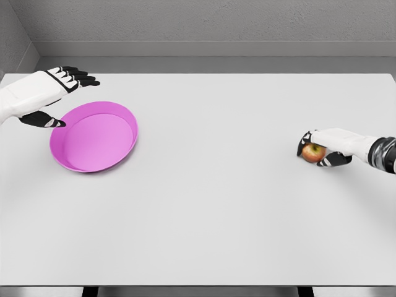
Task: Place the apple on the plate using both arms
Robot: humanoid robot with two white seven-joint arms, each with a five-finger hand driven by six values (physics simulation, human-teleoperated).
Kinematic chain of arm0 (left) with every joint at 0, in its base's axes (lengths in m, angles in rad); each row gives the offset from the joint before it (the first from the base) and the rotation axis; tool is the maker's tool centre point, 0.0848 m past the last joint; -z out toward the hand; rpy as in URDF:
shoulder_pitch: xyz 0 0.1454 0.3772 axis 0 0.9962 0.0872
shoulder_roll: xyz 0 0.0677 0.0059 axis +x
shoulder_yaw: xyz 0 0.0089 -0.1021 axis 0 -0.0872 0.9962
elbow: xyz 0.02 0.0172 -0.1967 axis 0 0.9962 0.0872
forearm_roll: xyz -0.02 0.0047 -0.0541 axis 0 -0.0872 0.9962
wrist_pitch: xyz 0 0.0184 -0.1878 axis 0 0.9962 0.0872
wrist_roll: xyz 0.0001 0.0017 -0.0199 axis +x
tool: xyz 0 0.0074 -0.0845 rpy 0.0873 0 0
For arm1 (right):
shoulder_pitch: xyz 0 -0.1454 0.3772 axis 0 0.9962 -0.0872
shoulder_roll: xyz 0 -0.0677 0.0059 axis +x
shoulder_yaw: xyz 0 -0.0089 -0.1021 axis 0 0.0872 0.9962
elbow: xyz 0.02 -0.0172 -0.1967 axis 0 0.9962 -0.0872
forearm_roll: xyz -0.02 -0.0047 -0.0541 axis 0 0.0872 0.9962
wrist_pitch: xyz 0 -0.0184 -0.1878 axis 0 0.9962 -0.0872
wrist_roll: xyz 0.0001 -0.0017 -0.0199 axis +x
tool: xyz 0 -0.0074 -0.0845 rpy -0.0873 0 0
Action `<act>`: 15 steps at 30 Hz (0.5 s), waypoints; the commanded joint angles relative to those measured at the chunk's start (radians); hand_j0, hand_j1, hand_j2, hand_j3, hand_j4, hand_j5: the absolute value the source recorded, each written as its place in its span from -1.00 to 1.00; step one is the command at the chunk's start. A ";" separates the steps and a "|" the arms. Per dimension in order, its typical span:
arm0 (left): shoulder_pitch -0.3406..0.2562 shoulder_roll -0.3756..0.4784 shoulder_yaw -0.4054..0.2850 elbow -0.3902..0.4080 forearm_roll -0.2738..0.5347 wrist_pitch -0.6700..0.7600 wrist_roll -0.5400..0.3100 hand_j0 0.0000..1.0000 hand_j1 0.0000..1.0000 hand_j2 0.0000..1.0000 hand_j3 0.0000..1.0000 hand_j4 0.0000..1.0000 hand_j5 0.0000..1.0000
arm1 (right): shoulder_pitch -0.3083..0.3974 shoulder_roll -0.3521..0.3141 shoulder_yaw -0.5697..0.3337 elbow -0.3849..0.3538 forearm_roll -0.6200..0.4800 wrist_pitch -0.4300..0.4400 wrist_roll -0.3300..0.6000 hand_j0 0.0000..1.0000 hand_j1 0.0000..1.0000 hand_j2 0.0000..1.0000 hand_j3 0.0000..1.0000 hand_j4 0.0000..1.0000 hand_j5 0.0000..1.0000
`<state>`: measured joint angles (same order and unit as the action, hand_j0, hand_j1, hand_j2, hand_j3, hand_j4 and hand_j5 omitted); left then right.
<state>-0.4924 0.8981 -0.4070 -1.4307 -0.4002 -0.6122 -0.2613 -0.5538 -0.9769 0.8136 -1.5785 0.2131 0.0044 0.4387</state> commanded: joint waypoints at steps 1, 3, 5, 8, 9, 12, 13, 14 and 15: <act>-0.002 0.001 0.000 -0.002 0.008 0.001 0.001 1.00 1.00 1.00 1.00 1.00 1.00 | 0.000 -0.002 0.001 -0.003 -0.001 0.000 0.002 0.00 0.00 0.00 0.00 0.00 0.00; 0.000 -0.001 -0.001 -0.005 0.009 0.001 0.001 1.00 1.00 1.00 1.00 1.00 1.00 | -0.002 -0.002 -0.001 -0.008 -0.001 0.000 0.002 0.00 0.00 0.00 0.00 0.00 0.00; 0.002 -0.001 -0.003 -0.011 0.008 0.001 0.001 1.00 1.00 1.00 1.00 1.00 1.00 | -0.005 -0.003 -0.005 -0.011 -0.001 0.000 0.002 -0.03 -0.03 -0.03 -0.03 -0.03 -0.03; 0.012 -0.002 -0.001 -0.016 -0.009 0.001 0.001 1.00 1.00 1.00 1.00 1.00 1.00 | -0.026 -0.002 -0.005 -0.026 -0.001 0.000 0.002 -0.07 -0.07 -0.07 -0.07 -0.07 -0.07; 0.015 -0.001 0.002 -0.016 -0.011 0.001 0.001 1.00 1.00 1.00 1.00 1.00 1.00 | -0.029 -0.002 -0.005 -0.031 0.000 0.000 0.002 -0.08 -0.08 -0.08 -0.08 -0.08 -0.08; 0.017 -0.002 0.002 -0.016 -0.009 0.001 0.001 1.00 1.00 1.00 1.00 1.00 1.00 | -0.044 -0.003 -0.007 -0.041 0.000 0.000 0.002 -0.10 -0.10 -0.10 -0.10 -0.10 -0.10; 0.017 -0.002 0.002 -0.016 -0.009 0.001 0.001 1.00 1.00 1.00 1.00 1.00 1.00 | -0.052 -0.002 -0.007 -0.043 0.000 -0.001 0.002 -0.10 -0.10 -0.10 -0.10 -0.10 -0.10; 0.017 -0.002 0.002 -0.017 -0.009 0.001 0.001 1.00 1.00 1.00 1.00 1.00 1.00 | -0.060 -0.002 -0.007 -0.051 0.000 0.000 0.002 -0.10 -0.10 -0.10 -0.10 -0.10 -0.10; 0.017 -0.002 0.002 -0.017 -0.009 0.001 0.001 1.00 1.00 1.00 1.00 1.00 1.00 | -0.067 -0.002 -0.007 -0.060 0.000 0.002 0.002 -0.10 -0.10 -0.10 -0.10 -0.10 -0.10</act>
<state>-0.4755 0.8949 -0.4060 -1.4471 -0.4153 -0.6122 -0.2613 -0.6243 -0.9779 0.8075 -1.6254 0.2127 0.0047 0.4404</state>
